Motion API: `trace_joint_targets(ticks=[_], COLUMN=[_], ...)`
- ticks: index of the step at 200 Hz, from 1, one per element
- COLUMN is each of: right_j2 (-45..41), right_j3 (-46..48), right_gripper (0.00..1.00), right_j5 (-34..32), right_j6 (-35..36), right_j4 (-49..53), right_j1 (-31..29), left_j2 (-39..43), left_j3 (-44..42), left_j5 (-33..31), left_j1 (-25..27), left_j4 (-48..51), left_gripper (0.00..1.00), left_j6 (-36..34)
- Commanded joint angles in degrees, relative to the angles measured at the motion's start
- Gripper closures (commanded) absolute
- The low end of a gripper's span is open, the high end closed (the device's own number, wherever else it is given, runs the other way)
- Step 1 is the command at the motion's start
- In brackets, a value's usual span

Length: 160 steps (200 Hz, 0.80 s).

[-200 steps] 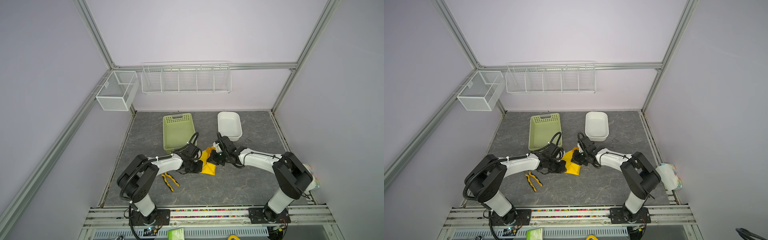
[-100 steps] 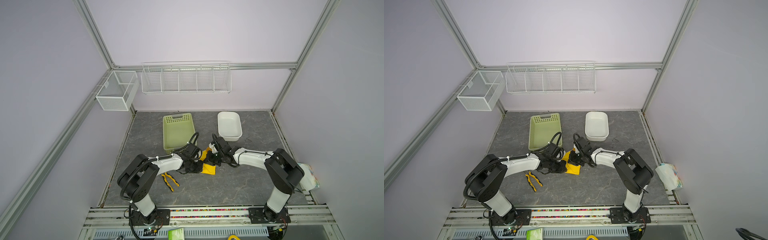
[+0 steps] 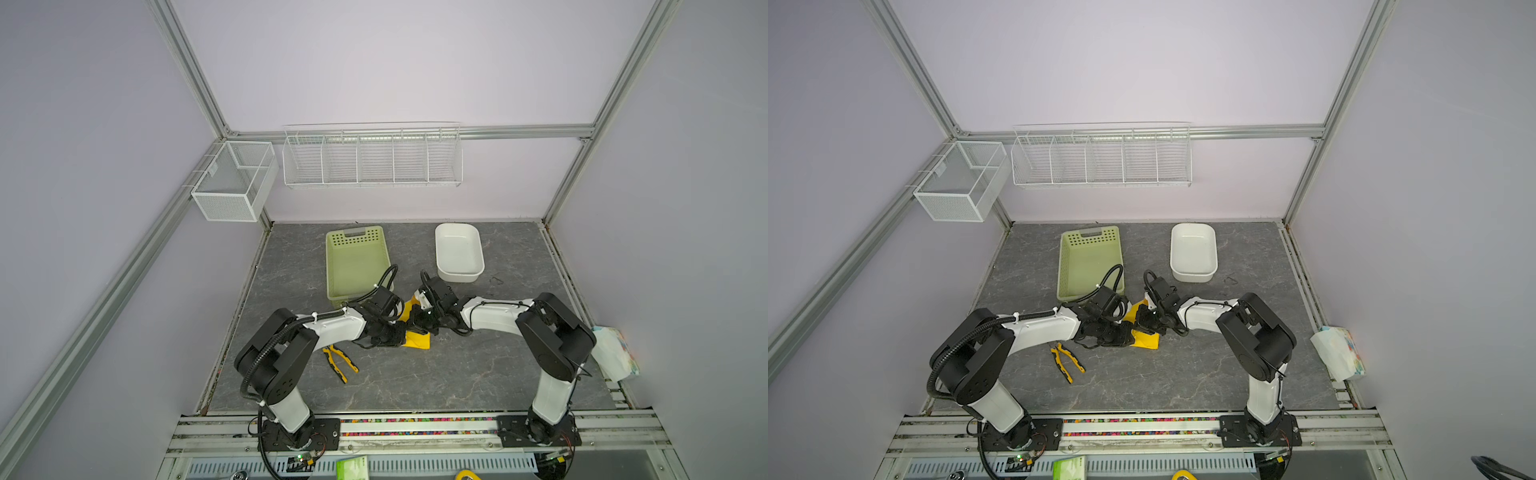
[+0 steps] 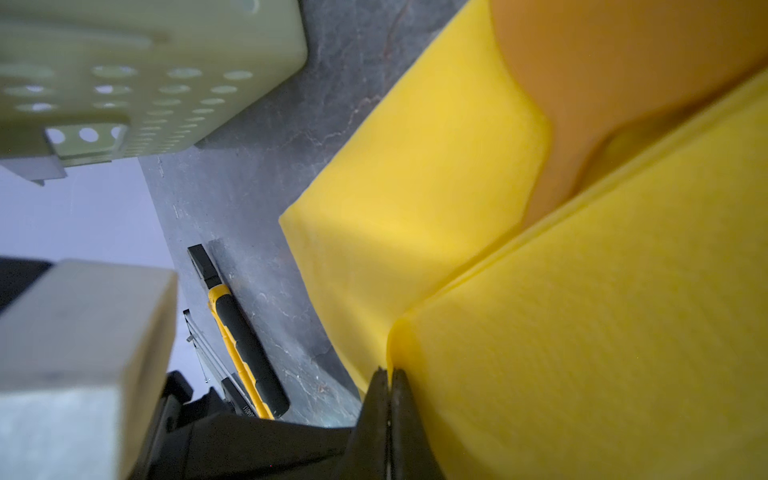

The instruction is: Place the utensils on the paper napkin and roll it up

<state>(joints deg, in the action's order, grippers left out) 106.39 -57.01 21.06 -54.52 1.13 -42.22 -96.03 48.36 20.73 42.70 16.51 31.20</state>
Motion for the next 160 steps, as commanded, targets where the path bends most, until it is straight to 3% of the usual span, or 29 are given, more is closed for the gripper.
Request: trace_joint_targets(ticks=[1,83,160], right_j2=[1.53,0.97,-0.30], right_j3=[-0.32,1.86,1.36], right_gripper=[0.93,0.87,0.66], right_j5=[1.22,0.92,0.56], right_j6=[-1.96,-1.64,-0.95], right_j4=[-1.78,-2.07,-0.77], right_j1=[-0.43,-0.45,-0.45], left_j2=[-0.20,2.20,5.85], left_j3=[-1.16,-0.32,1.89], left_j5=[0.69,-1.16,-2.10], left_j1=[0.19,1.01,-4.13], left_j4=[-0.76,1.02,5.92], left_gripper=[1.00,1.00,1.00], left_j6=[0.59,0.61,-2.41])
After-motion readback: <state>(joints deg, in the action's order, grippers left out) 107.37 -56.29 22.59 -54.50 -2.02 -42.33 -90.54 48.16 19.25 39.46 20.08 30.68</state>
